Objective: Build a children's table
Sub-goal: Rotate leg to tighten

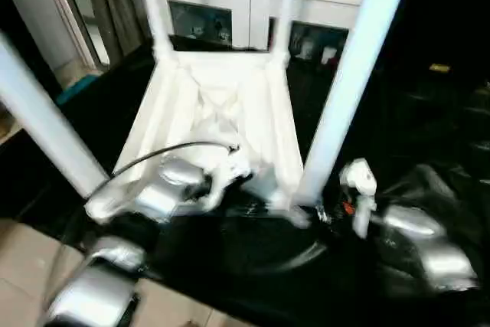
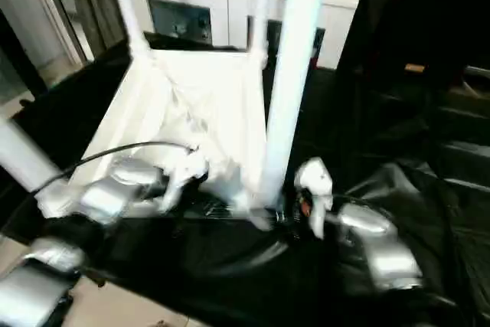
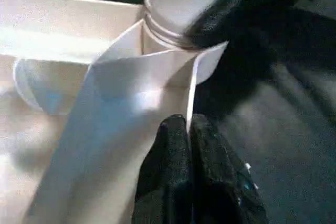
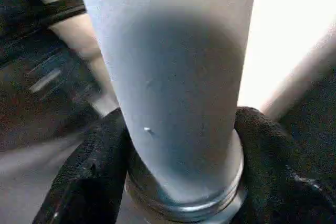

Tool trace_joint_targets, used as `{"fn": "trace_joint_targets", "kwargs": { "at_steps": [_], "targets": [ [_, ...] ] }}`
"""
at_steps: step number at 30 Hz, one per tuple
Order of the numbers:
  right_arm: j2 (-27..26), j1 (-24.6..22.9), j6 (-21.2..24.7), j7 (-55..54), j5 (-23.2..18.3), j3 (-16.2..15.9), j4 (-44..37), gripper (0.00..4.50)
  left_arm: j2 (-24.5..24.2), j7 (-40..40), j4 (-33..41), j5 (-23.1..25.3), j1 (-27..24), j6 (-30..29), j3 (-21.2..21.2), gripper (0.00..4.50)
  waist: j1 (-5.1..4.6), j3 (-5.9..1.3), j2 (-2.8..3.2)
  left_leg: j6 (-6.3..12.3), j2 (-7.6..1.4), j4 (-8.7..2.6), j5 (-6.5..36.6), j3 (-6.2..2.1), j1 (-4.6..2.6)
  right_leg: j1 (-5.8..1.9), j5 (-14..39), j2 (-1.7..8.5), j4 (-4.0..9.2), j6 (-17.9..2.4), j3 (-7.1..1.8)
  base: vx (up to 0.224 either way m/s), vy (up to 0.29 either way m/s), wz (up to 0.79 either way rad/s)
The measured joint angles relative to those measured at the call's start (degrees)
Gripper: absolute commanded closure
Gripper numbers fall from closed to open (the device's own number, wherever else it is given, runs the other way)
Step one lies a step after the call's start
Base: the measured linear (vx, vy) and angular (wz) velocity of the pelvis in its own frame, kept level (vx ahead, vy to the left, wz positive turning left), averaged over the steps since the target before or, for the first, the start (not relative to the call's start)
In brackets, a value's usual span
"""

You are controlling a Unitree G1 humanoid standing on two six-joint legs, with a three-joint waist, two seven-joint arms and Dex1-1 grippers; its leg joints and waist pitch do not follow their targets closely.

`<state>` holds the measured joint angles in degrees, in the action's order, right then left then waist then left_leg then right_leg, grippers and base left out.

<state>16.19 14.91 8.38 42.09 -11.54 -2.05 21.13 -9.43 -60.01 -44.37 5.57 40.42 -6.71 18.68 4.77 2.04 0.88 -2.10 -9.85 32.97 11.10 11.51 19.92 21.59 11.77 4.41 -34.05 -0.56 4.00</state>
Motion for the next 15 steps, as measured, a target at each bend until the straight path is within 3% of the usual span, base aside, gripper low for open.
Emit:
{"fn": "trace_joint_targets", "kwargs": {
  "at_steps": [5, 12, 13, 15],
  "targets": [
    [-7.1, 2.8, 0.1, -19.3, 2.6, 3.9, 3.5, 1.87, 8.0, 13.7, -4.2, 1.4, 2.4, -3.3, -1.0, 4.5, -1.13, -0.07, 0.01, 0.01, 0.05, 0.18, 0.0, -0.02, 0.02, -0.14, 0.0, 0.03, 0.39, 0.0, -0.07, 0.0, 0.0, 0.0],
    [-7.6, 2.4, -1.7, -20.8, 3.5, 4.0, 3.5, 1.87, 8.5, 13.6, -5.2, 2.0, 2.6, -1.5, -0.9, 4.5, -1.33, -0.19, 0.22, 0.02, 0.05, 0.13, 0.0, -0.02, 0.05, -0.22, -0.2, 0.03, 0.51, 0.0, -0.06, 0.0, 0.0, 0.0],
    [-7.3, 2.4, -1.8, -20.3, 3.4, 4.0, 3.5, 1.31, 8.3, 13.1, -5.1, 2.0, 2.6, -1.3, -0.9, 4.5, -1.33, -0.19, 0.23, 0.02, 0.04, 0.12, 0.0, -0.02, 0.06, -0.22, -0.2, 0.02, 0.51, 0.0, -0.05, 0.0, 0.0, 0.0],
    [-6.3, 2.0, -2.5, -17.9, 3.3, 3.8, 3.4, 1.17, 8.1, 11.9, -5.1, 2.1, 2.6, -0.7, -0.7, 4.5, -1.29, -0.18, 0.23, 0.02, 0.04, 0.05, 0.0, -0.01, 0.06, -0.2, -0.2, 0.02, 0.51, 0.0, -0.04, 0.0, 0.0, 0.0]
  ]
}}
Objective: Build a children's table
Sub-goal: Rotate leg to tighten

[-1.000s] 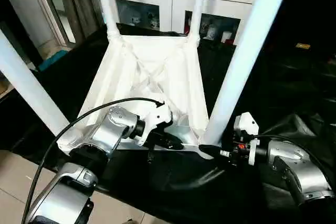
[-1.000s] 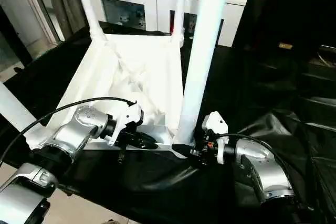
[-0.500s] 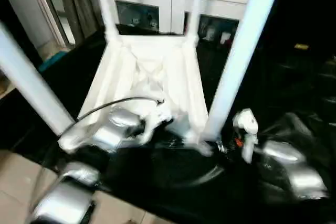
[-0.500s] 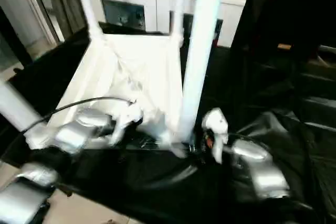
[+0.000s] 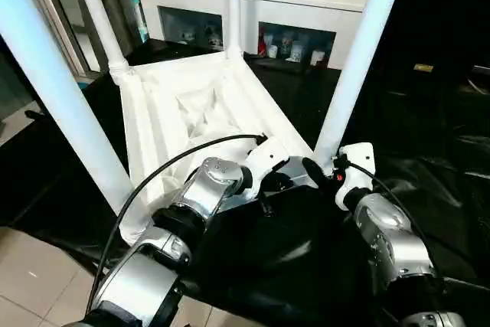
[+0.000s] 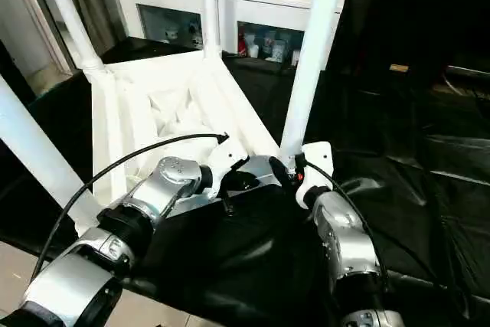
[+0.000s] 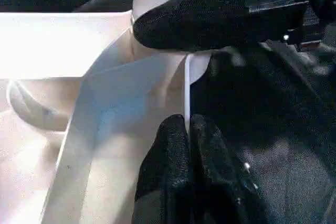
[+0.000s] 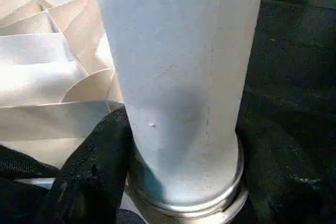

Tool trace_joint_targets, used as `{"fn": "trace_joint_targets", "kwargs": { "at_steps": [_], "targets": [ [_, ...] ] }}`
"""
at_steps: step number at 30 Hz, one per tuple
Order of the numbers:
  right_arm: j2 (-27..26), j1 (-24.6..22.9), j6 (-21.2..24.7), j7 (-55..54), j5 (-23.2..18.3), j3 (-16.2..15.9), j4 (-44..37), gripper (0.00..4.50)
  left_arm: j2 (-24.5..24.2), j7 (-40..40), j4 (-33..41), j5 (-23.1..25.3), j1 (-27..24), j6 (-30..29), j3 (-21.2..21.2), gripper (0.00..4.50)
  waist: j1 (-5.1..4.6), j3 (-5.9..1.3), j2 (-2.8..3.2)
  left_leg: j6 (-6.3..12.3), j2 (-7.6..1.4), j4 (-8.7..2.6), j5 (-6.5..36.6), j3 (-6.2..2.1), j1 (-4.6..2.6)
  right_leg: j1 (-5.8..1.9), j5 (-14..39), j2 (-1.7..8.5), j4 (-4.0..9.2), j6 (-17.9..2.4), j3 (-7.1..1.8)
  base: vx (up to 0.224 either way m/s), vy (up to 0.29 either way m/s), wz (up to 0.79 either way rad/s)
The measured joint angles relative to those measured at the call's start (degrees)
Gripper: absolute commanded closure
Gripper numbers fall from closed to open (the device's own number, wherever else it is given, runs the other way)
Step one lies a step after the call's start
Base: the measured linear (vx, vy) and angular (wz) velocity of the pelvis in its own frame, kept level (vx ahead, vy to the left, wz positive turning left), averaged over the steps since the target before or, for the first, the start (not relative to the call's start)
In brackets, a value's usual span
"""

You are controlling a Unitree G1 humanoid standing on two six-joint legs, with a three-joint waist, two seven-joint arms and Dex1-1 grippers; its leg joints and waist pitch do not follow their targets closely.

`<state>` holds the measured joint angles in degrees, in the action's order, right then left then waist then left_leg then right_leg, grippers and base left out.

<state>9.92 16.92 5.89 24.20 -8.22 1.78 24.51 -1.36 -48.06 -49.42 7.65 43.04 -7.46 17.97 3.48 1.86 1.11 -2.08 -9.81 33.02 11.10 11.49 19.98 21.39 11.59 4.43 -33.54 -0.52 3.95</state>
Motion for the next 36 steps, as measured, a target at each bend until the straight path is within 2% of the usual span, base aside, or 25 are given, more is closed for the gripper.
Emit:
{"fn": "trace_joint_targets", "kwargs": {
  "at_steps": [2, 4, 7, 11, 17, 20, 21, 27, 28, 31, 36],
  "targets": [
    [2.6, -0.8, -0.1, 4.3, -0.2, -1.2, -1.0, 1.08, -1.0, -1.9, 0.9, 0.0, -0.1, 0.1, 0.8, 4.5, 0.06, 0.03, -0.06, 0.01, -0.01, -0.08, 0.0, 0.0, 0.03, 0.01, -0.1, -0.01, 0.0, -0.2, 0.02, 0.0, 0.0, 0.0],
    [5.4, -1.2, -0.1, 9.0, -0.4, -2.2, -1.9, 0.76, -2.1, -4.4, 2.0, -0.2, -0.6, 0.1, 1.0, 4.5, 0.12, 0.06, -0.11, 0.07, -0.01, -0.17, 0.1, -0.01, 0.08, 0.05, -0.2, -0.01, 0.0, -0.2, 0.03, 0.0, 0.0, 0.0],
    [10.6, -2.4, -0.1, 17.9, -1.1, -4.3, -4.1, 0.73, -4.4, -8.9, 3.8, -0.7, -1.3, 0.1, 1.4, 4.5, 0.33, 0.06, -0.11, 0.25, -0.02, -0.37, 0.0, -0.01, 0.13, 0.11, 0.0, -0.03, 0.0, -0.2, 0.1, 0.0, 0.0, 0.0],
    [14.7, -4.0, 0.6, 27.5, -3.6, -5.4, -6.6, 0.73, -8.4, -17.1, 6.7, -1.3, -2.5, 1.5, 2.6, 4.5, 0.99, 0.06, -0.1, 0.31, -0.07, -0.48, 0.0, -0.03, 0.11, 0.15, 0.0, -0.09, 0.0, -0.2, 0.15, 0.0, 0.0, 0.0],
    [16.9, -4.1, 2.2, 36.6, -6.1, -8.2, -9.6, 0.73, -11.9, -25.7, 9.9, -2.5, -4.1, 1.5, 4.0, 4.5, 2.45, 0.08, -0.09, 0.15, -0.06, -0.35, 0.1, 0.05, 0.17, 0.12, 0.0, -0.04, 0.01, -0.2, 0.05, 0.0, 0.0, 0.0],
    [17.6, -4.1, 2.4, 38.4, -6.4, -9.0, -9.9, 0.73, -12.5, -27.0, 10.5, -3.0, -4.3, 1.0, 4.4, 4.5, 2.65, 0.1, -0.12, 0.15, -0.06, -0.33, 0.1, 0.08, 0.18, 0.12, 0.0, -0.03, 0.01, -0.2, 0.02, 0.0, 0.0, 0.0],
    [17.6, -4.2, 2.4, 38.8, -6.4, -9.1, -9.9, 1.01, -12.7, -27.3, 10.7, -3.0, -4.4, 0.9, 4.4, 4.5, 2.64, 0.11, -0.14, 0.14, -0.06, -0.33, 0.1, 0.08, 0.18, 0.14, 0.0, -0.03, 0.0, -0.2, 0.02, 0.0, 0.0, 0.0],
    [17.6, -4.3, 2.8, 39.1, -6.8, -9.1, -9.8, 1.34, -13.2, -28.0, 11.6, -3.2, -4.8, 0.3, 4.4, 4.5, 2.6, 0.11, -0.14, 0.16, -0.08, -0.38, 0.1, 0.08, 0.18, 0.17, 0.1, -0.03, -0.02, -0.2, 0.05, 0.0, 0.0, 0.0],
    [17.7, -4.3, 2.8, 39.2, -6.8, -9.1, -9.8, 1.54, -13.3, -28.2, 11.8, -3.3, -4.8, 0.1, 4.4, 4.5, 2.62, 0.11, -0.14, 0.16, -0.08, -0.38, 0.1, 0.08, 0.2, 0.19, 0.1, -0.03, -0.02, -0.2, 0.05, 0.0, 0.0, 0.0],
    [17.7, -4.3, 2.9, 39.7, -6.9, -9.1, -9.8, 1.77, -13.5, -28.6, 12.0, -3.3, -4.9, -0.2, 4.4, 4.5, 2.64, 0.11, -0.14, 0.2, -0.07, -0.38, 0.0, 0.08, 0.22, 0.2, 0.1, -0.03, -0.02, -0.2, 0.05, 0.0, 0.0, 0.0],
    [17.7, -4.3, 2.9, 39.7, -6.9, -9.1, -9.8, 1.89, -13.5, -28.6, 12.1, -3.3, -4.9, -0.3, 4.4, 4.5, 2.68, 0.11, -0.14, 0.2, -0.08, -0.37, 0.0, 0.08, 0.22, 0.2, 0.1, -0.03, -0.02, -0.2, 0.05, 0.0, 0.0, 0.0]
  ]
}}
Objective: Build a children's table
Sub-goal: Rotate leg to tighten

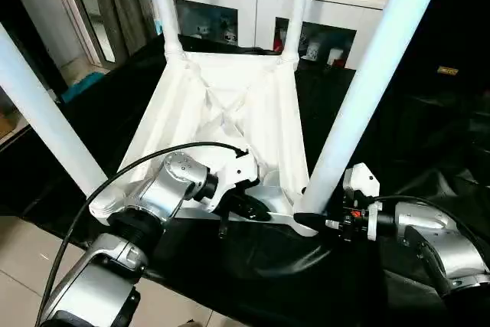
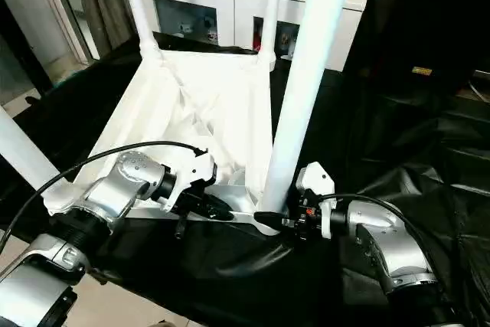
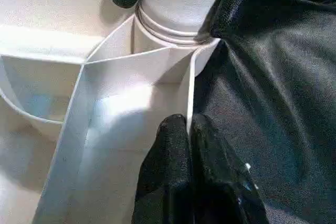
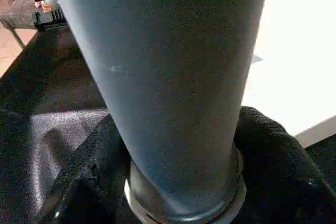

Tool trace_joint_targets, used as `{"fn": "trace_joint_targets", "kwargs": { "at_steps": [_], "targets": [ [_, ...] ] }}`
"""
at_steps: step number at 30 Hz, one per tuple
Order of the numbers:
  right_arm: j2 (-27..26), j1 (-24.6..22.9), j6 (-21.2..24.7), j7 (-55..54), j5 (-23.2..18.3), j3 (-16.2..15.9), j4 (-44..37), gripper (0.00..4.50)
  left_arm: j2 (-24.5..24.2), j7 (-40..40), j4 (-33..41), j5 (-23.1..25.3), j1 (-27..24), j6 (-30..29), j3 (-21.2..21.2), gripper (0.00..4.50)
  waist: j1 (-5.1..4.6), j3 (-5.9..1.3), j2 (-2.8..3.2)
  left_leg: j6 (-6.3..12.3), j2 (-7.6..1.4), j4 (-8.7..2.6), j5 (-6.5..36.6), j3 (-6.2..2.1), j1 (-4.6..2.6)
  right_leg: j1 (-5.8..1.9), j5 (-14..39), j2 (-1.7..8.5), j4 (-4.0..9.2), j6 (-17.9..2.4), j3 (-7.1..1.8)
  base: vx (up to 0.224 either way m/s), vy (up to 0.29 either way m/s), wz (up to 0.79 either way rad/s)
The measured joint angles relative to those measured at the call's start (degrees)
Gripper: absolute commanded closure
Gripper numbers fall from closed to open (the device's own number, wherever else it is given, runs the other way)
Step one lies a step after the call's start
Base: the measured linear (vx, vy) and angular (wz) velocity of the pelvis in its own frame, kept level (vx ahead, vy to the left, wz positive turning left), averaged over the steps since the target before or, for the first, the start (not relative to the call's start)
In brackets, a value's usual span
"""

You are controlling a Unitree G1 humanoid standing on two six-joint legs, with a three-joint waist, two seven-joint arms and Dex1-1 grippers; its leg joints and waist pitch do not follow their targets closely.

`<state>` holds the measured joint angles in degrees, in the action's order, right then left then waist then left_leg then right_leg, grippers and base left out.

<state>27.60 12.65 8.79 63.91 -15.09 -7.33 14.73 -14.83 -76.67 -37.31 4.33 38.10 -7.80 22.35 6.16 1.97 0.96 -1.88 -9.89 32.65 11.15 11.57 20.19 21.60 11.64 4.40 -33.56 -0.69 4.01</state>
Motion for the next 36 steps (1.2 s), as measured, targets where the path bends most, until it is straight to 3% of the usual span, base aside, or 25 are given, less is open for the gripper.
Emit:
{"fn": "trace_joint_targets", "kwargs": {
  "at_steps": [6, 12, 19, 23, 24, 27, 29, 36],
  "targets": [
    [-3.0, 0.0, -0.1, -6.9, 0.3, 2.1, 2.4, 1.91, 2.5, 6.0, -2.3, 0.5, 0.7, -0.4, -0.8, 4.5, -0.45, -0.01, -0.02, -0.11, 0.0, 0.13, 0.0, -0.01, -0.25, -0.29, 0.0, 0.0, -0.05, 0.0, -0.03, 0.0, 0.0, 0.0],
    [-11.8, 2.4, 4.6, -30.7, 3.1, 8.6, 5.6, 1.92, 12.0, 25.4, -10.9, 2.6, 5.2, -4.2, -3.4, 4.5, -1.8, -0.02, -0.05, -0.11, 0.05, 0.32, 0.0, -0.07, -0.76, -0.89, 0.2, 0.03, 0.53, 0.3, -0.05, -0.008, 0.003, 0.0],
    [-18.2, 3.3, 6.1, -44.2, 6.1, 10.3, 4.6, 1.93, 15.7, 32.0, -14.7, 2.8, 6.9, -4.5, -4.1, 4.5, -2.73, -0.01, 0.02, -0.11, 0.19, 0.21, 0.0, -0.15, -0.97, -0.81, 0.3, 0.09, 0.86, 0.5, -0.06, 0.0, 0.0, 0.0],
    [-17.8, 3.1, 5.7, -43.6, 6.4, 10.1, 4.3, 1.93, 15.5, 31.7, -14.9, 2.9, 6.9, -3.1, -3.8, 4.5, -2.75, -0.02, 0.08, -0.1, 0.26, -0.1, 0.0, -0.15, -0.87, -0.81, 0.3, 0.09, 1.22, 0.4, -0.07, 0.0, 0.0, 0.0],
    [-17.4, 3.1, 5.5, -43.1, 6.3, 10.0, 4.3, 1.23, 15.2, 31.3, -14.8, 2.9, 6.9, -2.8, -3.6, 4.5, -2.75, -0.03, 0.06, -0.09, 0.26, -0.1, 0.0, -0.15, -0.78, -0.82, 0.2, 0.09, 1.23, 0.4, -0.08, 0.0, 0.0, 0.0],
    [-13.2, 3.0, 5.3, -36.4, 6.2, 7.5, 3.6, 1.2, 13.0, 27.4, -13.0, 3.1, 6.4, -1.5, -3.0, 4.5, -2.78, 0.0, -0.01, 0.03, 0.25, -0.06, -0.1, -0.14, -0.21, -0.62, -0.3, 0.09, 1.22, 0.3, -0.08, 0.0, 0.0, 0.0],
    [-11.0, 2.8, 4.6, -32.1, 6.2, 6.9, 3.4, 0.82, 12.0, 24.8, -12.3, 2.9, 6.0, -0.7, -2.8, 4.5, -2.8, 0.01, -0.11, 0.03, 0.19, -0.02, -0.1, -0.12, -0.17, -0.59, -0.9, 0.09, 1.15, 0.1, -0.05, 0.0, 0.0, 0.0],
    [-3.5, 1.1, 1.4, -17.5, 5.4, 3.7, 1.2, 0.78, 6.5, 15.1, -9.2, 1.9, 4.5, 3.7, -2.1, 4.5, -2.46, -0.01, -0.04, 0.26, 0.03, -0.34, -0.2, -0.12, 0.06, 0.14, -0.3, -0.03, 0.39, 0.1, 0.05, 0.023, -0.01, 0.01]
  ]
}}
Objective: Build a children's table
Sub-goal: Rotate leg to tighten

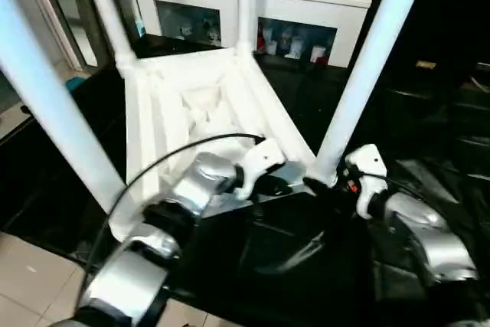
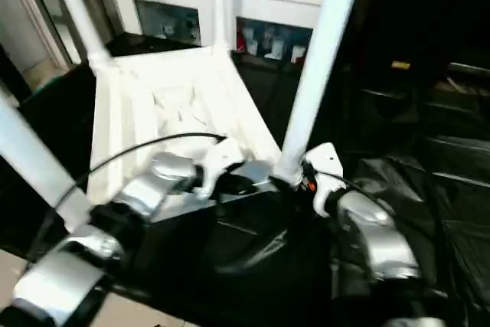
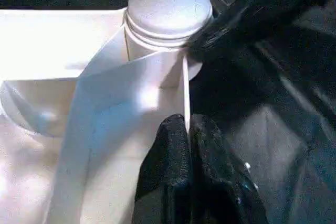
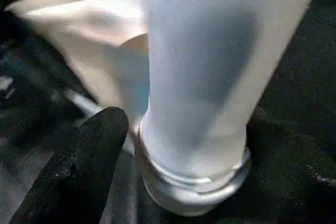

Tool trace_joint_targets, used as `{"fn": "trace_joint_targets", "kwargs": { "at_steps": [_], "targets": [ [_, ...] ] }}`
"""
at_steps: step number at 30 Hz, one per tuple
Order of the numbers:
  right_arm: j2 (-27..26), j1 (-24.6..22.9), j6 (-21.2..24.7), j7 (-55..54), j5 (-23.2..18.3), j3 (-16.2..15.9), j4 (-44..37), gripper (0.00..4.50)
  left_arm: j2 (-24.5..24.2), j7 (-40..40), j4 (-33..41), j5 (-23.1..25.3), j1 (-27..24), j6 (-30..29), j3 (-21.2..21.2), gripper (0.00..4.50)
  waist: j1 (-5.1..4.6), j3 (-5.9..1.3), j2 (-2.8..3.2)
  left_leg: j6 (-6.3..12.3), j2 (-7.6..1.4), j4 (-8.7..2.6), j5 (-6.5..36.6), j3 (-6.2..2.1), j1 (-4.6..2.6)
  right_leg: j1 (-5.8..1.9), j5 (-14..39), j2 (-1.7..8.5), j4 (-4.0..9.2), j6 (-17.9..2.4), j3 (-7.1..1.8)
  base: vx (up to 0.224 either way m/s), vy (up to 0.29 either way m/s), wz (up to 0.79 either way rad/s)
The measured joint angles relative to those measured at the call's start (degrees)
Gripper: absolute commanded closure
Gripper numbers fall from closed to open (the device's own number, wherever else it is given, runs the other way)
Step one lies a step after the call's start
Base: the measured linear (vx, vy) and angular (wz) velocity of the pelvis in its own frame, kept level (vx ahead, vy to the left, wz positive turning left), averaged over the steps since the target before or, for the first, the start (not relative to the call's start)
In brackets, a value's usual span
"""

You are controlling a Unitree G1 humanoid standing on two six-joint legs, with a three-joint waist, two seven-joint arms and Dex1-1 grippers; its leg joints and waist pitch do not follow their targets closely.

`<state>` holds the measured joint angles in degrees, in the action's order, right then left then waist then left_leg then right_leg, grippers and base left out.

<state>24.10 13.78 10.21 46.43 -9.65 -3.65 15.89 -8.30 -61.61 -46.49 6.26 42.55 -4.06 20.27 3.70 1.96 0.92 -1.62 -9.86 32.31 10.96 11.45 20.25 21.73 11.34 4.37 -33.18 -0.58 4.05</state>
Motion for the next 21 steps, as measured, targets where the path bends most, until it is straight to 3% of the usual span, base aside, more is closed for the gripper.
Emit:
{"fn": "trace_joint_targets", "kwargs": {
  "at_steps": [7, 14, 17, 21],
  "targets": [
    [2.3, -2.3, 0.7, 12.2, -4.6, -1.6, -1.4, 0.78, -6.1, -13.1, 6.5, -3.1, -3.5, -1.6, 0.8, 4.5, 1.46, 0.12, 0.05, -0.04, -0.05, 0.19, 0.0, 0.09, 0.21, 0.15, 0.0, 0.0, -0.03, -0.1, -0.04, 0.0, 0.0, 0.0],
    [3.0, -2.6, 0.9, 15.2, -5.7, -2.1, -1.6, 0.78, -7.2, -15.4, 7.5, -3.7, -4.2, -1.8, 0.8, 4.5, 1.48, 0.19, -0.05, -0.04, -0.05, 0.25, 0.0, 0.1, 0.26, 0.19, 0.0, 0.02, -0.09, -0.1, -0.04, 0.0, 0.0, 0.0],
    [3.5, -2.6, 0.8, 15.9, -5.9, -2.3, -1.7, 1.14, -7.6, -15.4, 8.4, -3.7, -4.7, -2.0, 0.8, 4.5, 1.52, 0.19, -0.06, -0.03, -0.06, 0.25, 0.0, 0.09, 0.26, 0.19, 0.0, 0.02, -0.1, -0.1, -0.02, 0.0, 0.0, 0.0],
    [3.5, -2.6, 0.5, 16.6, -6.3, -2.3, -1.8, 1.29, -7.8, -15.4, 9.2, -3.7, -5.0, -2.8, 0.9, 4.5, 1.37, 0.19, -0.08, -0.02, -0.06, 0.29, 0.0, 0.1, 0.25, 0.19, 0.0, 0.02, -0.14, -0.1, -0.04, 0.0, 0.0, 0.0]
  ]
}}
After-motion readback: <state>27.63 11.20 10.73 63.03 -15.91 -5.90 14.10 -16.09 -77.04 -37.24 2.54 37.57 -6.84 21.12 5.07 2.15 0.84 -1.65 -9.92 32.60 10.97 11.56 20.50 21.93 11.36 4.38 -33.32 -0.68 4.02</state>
